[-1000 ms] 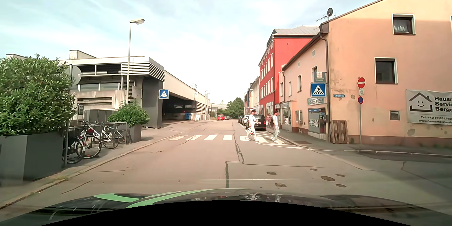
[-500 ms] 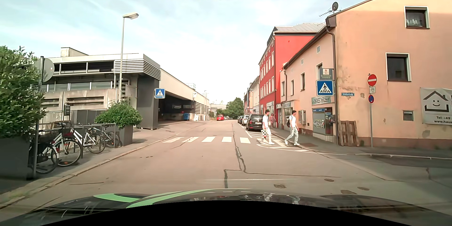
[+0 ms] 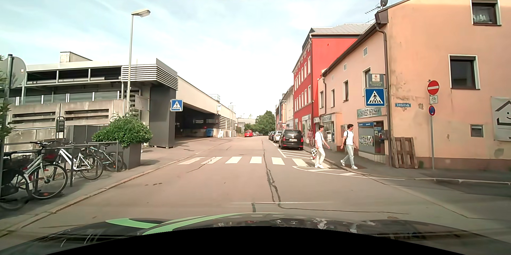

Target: Follow the waypoints while adhering to traffic rules and regulations

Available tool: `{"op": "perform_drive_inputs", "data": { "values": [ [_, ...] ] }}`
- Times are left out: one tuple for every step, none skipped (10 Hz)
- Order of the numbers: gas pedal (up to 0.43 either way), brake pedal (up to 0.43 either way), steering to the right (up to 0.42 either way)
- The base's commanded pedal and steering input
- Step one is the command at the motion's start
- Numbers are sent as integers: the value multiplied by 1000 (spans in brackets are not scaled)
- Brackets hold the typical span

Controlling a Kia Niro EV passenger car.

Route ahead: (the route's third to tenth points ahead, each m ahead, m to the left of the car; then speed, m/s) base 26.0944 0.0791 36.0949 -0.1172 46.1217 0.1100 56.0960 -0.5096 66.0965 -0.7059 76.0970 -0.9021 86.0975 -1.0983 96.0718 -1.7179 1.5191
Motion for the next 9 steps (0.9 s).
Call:
{"op": "perform_drive_inputs", "data": {
  "values": [
    [0,0,5],
    [0,6,5],
    [0,6,5],
    [0,6,5],
    [0,12,4],
    [0,12,1],
    [0,12,-1],
    [0,24,-3],
    [0,30,-6]
  ]
}}
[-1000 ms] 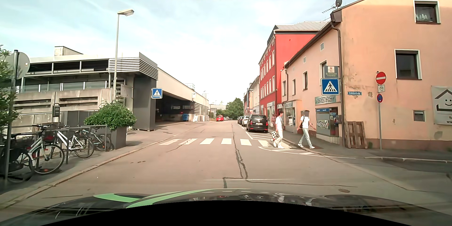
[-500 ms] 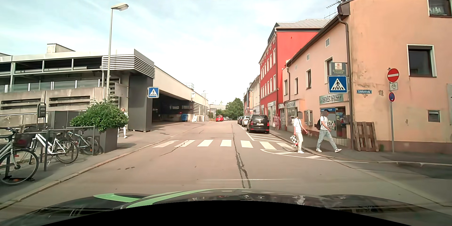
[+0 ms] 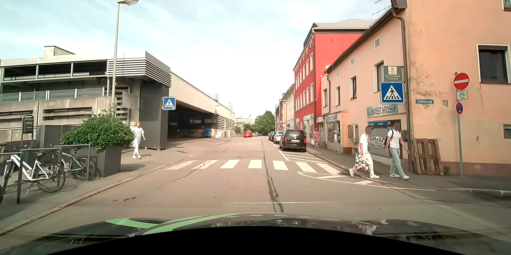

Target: Follow the waypoints while adhering to traffic rules and regulations

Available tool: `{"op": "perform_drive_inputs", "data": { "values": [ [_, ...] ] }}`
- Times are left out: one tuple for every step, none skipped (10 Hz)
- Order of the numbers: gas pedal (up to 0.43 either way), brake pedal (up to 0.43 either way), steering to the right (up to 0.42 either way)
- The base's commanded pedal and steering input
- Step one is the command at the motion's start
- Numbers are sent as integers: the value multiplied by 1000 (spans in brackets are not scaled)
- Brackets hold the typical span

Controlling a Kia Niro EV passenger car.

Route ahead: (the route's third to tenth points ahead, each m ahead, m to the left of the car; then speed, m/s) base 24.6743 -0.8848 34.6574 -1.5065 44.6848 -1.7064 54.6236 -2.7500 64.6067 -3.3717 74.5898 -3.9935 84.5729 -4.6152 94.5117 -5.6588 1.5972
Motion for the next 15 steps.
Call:
{"op": "perform_drive_inputs", "data": {
  "values": [
    [0,30,-9],
    [0,6,-10],
    [0,0,-14],
    [0,0,-17],
    [0,0,-18],
    [0,0,-18],
    [0,0,-17],
    [0,152,-16],
    [0,177,-16],
    [0,201,-16],
    [0,207,-14],
    [0,213,-13],
    [0,213,-14],
    [0,220,-13],
    [0,226,-12]
  ]
}}
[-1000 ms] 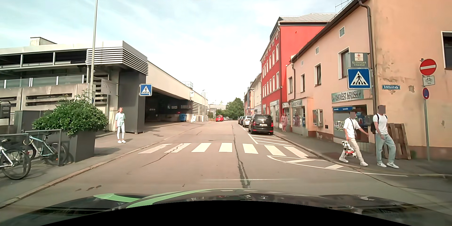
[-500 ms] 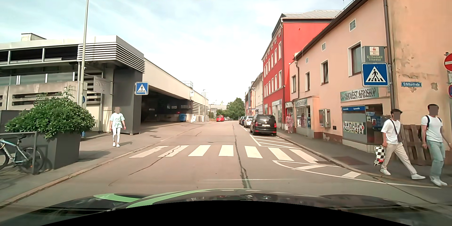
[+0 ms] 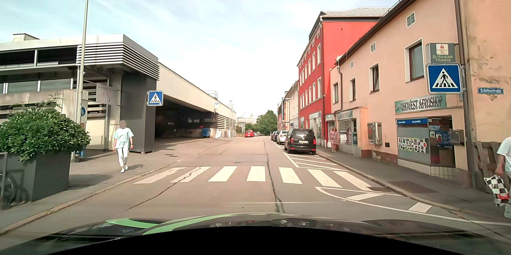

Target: Follow the waypoints while adhering to traffic rules and regulations

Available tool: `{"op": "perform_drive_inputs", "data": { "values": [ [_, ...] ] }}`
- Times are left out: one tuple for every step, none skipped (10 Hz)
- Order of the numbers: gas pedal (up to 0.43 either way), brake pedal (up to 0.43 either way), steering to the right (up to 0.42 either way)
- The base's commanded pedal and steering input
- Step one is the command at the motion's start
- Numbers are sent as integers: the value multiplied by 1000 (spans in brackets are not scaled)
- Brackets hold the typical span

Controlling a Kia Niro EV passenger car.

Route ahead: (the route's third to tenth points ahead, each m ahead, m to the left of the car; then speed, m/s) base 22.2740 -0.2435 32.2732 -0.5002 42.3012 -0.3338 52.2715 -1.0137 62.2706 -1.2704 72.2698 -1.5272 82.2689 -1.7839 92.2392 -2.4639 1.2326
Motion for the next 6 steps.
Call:
{"op": "perform_drive_inputs", "data": {
  "values": [
    [0,226,-12],
    [0,213,-12],
    [0,122,-11],
    [0,0,-11],
    [0,0,-11],
    [0,0,-11]
  ]
}}
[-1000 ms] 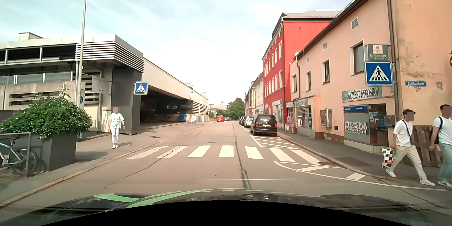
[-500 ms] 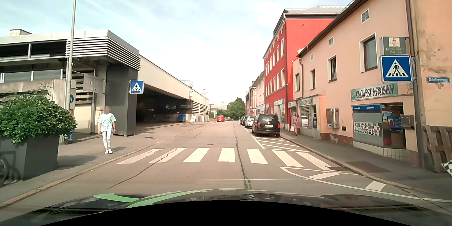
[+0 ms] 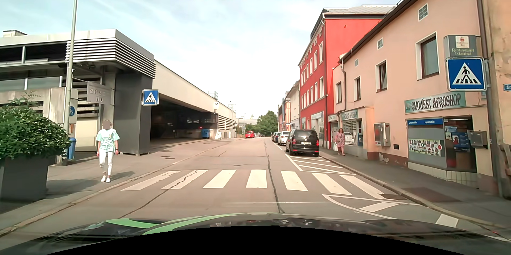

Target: Follow the waypoints while adhering to traffic rules and regulations

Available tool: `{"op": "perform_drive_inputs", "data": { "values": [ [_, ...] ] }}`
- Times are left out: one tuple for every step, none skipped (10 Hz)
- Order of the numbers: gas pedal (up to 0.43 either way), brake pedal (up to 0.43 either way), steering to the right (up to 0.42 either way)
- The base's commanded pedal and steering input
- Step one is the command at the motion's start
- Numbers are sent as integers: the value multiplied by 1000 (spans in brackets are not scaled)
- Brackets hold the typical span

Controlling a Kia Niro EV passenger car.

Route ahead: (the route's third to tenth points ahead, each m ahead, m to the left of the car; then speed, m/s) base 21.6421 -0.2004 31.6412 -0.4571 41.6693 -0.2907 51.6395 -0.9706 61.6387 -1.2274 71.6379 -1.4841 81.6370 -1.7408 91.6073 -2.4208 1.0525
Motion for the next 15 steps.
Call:
{"op": "perform_drive_inputs", "data": {
  "values": [
    [39,0,-11],
    [220,0,-11],
    [248,0,-12],
    [319,0,-13],
    [350,0,-12],
    [370,0,-13],
    [390,0,-13],
    [390,0,-13],
    [390,0,-15],
    [390,0,-17],
    [390,0,-21],
    [390,0,-24],
    [390,0,-28],
    [390,0,-29],
    [390,0,-29]
  ]
}}
